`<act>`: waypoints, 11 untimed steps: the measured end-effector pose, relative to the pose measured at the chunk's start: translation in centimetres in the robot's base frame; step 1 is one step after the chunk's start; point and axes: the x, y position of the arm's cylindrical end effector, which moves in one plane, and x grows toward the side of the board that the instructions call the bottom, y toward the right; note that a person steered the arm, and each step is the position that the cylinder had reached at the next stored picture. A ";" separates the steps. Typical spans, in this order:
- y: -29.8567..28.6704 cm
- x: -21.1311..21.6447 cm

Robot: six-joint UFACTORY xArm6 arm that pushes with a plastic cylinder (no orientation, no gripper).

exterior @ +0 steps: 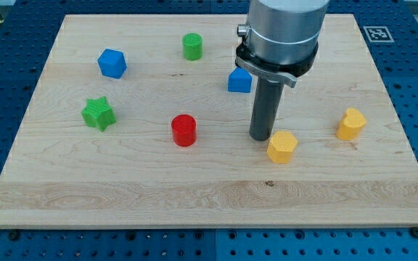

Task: Move the yellow hexagon to the yellow heart

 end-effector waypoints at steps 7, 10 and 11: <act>6.6 6.5; 10.6 5.4; 10.7 3.5</act>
